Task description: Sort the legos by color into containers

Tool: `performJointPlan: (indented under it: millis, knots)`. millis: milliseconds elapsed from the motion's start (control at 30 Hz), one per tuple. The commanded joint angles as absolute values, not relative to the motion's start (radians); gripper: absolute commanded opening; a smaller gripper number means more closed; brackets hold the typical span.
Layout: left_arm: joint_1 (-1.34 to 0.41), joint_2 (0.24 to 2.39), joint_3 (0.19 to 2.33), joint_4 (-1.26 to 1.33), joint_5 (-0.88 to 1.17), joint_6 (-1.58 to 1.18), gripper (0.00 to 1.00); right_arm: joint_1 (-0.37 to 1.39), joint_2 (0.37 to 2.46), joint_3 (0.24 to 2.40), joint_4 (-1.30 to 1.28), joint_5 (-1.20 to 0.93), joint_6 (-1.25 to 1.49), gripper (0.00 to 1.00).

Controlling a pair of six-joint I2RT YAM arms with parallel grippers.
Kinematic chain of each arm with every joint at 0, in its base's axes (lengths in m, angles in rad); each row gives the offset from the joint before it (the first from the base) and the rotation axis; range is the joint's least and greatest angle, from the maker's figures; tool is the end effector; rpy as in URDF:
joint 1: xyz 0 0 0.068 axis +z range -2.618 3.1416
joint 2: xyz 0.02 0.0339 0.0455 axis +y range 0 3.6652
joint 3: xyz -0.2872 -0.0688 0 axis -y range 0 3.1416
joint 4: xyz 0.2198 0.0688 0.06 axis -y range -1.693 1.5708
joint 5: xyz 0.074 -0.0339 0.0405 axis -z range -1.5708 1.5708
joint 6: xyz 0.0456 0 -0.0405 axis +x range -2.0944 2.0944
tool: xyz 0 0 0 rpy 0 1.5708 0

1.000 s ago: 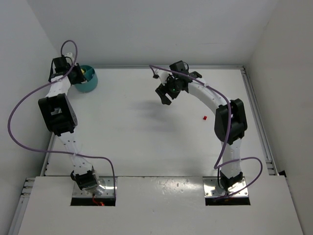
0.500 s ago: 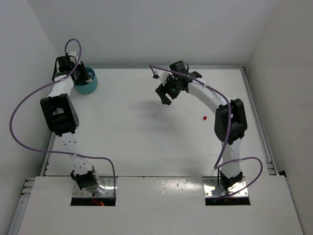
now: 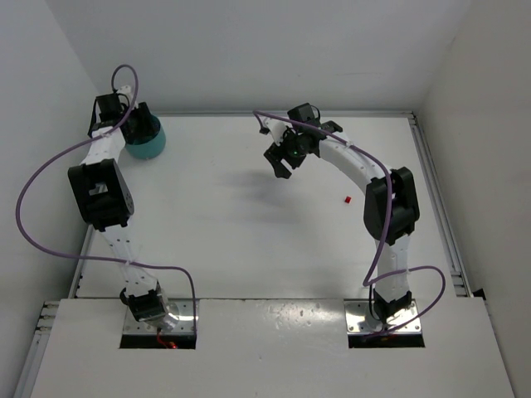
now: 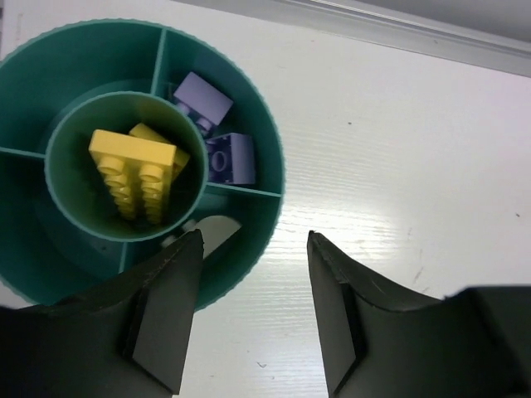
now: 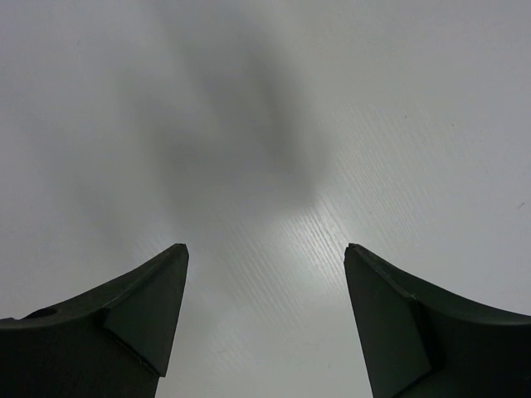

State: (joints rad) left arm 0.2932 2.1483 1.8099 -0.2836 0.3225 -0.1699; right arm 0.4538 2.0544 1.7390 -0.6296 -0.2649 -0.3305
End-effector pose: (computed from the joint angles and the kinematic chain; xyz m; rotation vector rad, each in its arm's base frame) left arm 0.4822 0.1305 0.2694 -0.3204 2.1461 -0.2827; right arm 0.3994 0.2081 0.2610 -1.0582 2.2758 0.3834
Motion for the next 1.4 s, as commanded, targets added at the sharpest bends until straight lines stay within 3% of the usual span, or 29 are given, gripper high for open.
performJointPlan:
  millis: [0,667,1367]
  knots:
    - [0.278,2.063,1.829,-0.252,0.403,-0.176,0.59,0.451,2.046,1.755,-0.618,-0.275,-0.337,0.76]
    - [0.389,2.022,1.855,-0.249,0.318,-0.268,0.64,0.451,2.008,1.709,-0.618,-0.284,-0.347,0.76]
    - [0.411,2.089,1.752,-0.27,0.476,-0.239,0.71,0.451,1.98,1.671,-0.627,-0.265,-0.365,0.76]
